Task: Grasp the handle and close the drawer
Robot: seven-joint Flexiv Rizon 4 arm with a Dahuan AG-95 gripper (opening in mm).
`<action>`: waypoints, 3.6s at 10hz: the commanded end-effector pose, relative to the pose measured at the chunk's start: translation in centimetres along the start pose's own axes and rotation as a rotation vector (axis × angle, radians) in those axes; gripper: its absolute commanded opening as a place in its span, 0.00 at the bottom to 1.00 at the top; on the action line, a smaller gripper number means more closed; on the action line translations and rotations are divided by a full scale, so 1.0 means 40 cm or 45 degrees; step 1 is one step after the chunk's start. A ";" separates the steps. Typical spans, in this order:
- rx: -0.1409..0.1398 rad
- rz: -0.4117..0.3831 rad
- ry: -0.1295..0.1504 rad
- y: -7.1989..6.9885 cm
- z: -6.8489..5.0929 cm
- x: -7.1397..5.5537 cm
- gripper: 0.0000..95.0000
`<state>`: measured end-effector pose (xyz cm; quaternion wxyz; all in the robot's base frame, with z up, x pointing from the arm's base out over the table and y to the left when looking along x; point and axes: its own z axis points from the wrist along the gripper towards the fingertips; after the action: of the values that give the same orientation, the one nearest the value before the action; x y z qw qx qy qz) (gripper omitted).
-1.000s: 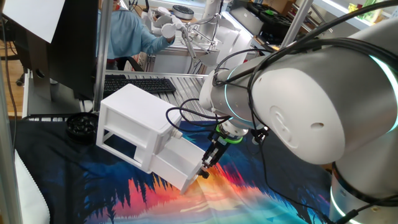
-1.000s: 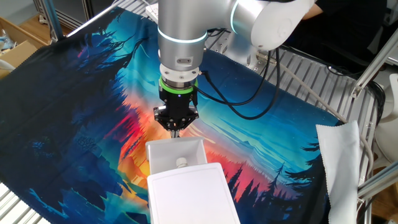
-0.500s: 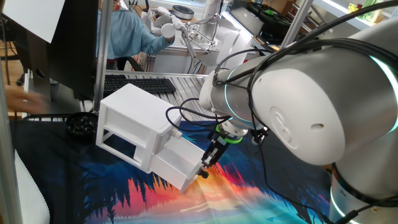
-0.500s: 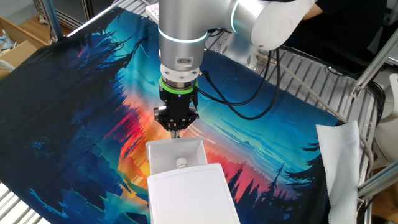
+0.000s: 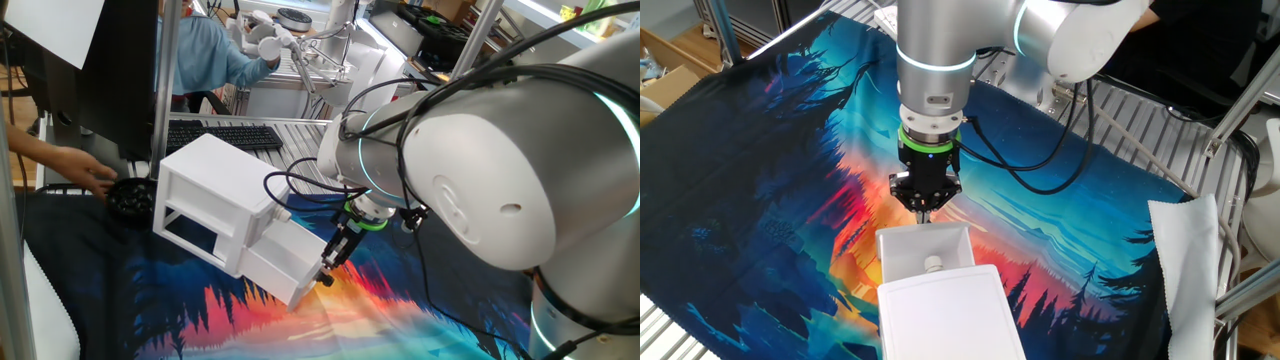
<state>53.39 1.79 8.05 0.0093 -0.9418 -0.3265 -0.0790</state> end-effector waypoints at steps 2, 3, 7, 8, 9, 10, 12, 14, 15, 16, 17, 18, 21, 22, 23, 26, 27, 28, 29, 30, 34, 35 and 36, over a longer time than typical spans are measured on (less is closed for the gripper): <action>-0.007 0.005 -0.005 -0.007 0.006 0.006 0.00; -0.020 0.004 -0.015 -0.009 0.011 0.008 0.00; -0.017 0.015 -0.014 -0.008 -0.003 0.022 0.00; -0.014 0.007 -0.015 -0.006 0.003 0.026 0.00; -0.018 0.000 -0.018 -0.006 0.008 0.028 0.00; -0.022 0.000 -0.024 -0.006 0.011 0.028 0.00; -0.017 -0.013 -0.023 -0.009 0.004 0.029 0.00; -0.019 0.007 -0.020 -0.005 -0.002 0.033 0.00; -0.016 0.005 -0.021 -0.003 0.000 0.035 0.00; -0.018 0.000 -0.023 -0.003 0.004 0.036 0.00; -0.020 0.002 -0.026 -0.004 0.006 0.037 0.00; -0.019 0.004 -0.027 -0.004 0.006 0.037 0.00; -0.016 0.004 -0.027 -0.005 0.000 0.039 0.00; -0.016 0.002 -0.027 -0.005 -0.002 0.041 0.00; -0.018 -0.003 -0.028 -0.004 -0.001 0.042 0.00; -0.018 0.008 -0.028 -0.010 0.007 0.047 0.00; -0.022 0.000 -0.031 -0.015 0.005 0.049 0.00; -0.026 -0.001 -0.035 -0.018 0.003 0.051 0.00; -0.028 0.007 -0.035 -0.020 -0.002 0.054 0.00; -0.026 0.014 -0.034 -0.020 -0.003 0.055 0.00; -0.032 0.010 -0.038 -0.030 0.008 0.062 0.00; -0.036 0.010 -0.042 -0.032 0.005 0.062 0.00; -0.036 0.010 -0.040 -0.032 0.002 0.063 0.00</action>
<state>54.81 4.34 8.30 -0.0088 -0.9445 -0.3211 -0.0691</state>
